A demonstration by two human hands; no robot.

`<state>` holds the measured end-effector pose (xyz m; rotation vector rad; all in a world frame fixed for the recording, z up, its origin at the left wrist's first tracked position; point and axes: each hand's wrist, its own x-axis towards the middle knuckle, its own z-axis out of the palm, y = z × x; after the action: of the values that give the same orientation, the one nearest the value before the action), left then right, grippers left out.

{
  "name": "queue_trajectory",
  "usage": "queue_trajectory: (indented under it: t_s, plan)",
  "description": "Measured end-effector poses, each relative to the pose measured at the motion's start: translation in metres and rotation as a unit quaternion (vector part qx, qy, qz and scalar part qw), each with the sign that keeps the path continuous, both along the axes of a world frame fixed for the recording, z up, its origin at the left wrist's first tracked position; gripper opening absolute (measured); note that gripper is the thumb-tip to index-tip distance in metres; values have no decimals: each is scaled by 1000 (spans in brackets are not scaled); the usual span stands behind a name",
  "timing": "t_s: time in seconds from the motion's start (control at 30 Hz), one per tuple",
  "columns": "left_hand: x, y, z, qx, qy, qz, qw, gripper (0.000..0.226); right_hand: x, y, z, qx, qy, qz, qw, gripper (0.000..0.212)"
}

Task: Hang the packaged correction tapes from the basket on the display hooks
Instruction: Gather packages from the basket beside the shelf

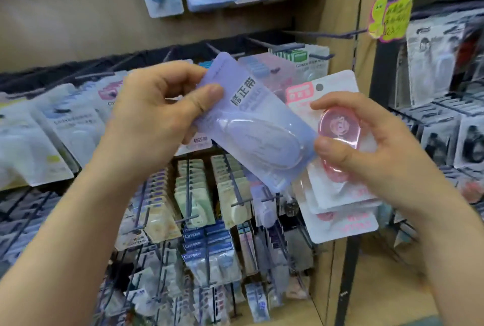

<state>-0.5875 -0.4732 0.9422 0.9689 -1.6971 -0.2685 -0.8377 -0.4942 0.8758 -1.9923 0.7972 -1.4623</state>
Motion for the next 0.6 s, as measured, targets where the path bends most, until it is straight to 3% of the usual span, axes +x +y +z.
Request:
queue_trajectory:
  t_s: [0.1,0.23,0.4,0.6]
  plan:
    - [-4,-2,23,-1,71,-29,997,7,7,0,17,-19,11,21,1000,29]
    - [-17,-9,37,67,177,-122,974,10,16,3,30,-56,12,43,997,28]
    - [-22,-10,54,111,232,-179,949,18,17,5,58,-98,22,33,994,27]
    - [-15,-27,99,84,230,-96,965,14,22,-5,117,-109,86,36,990,21]
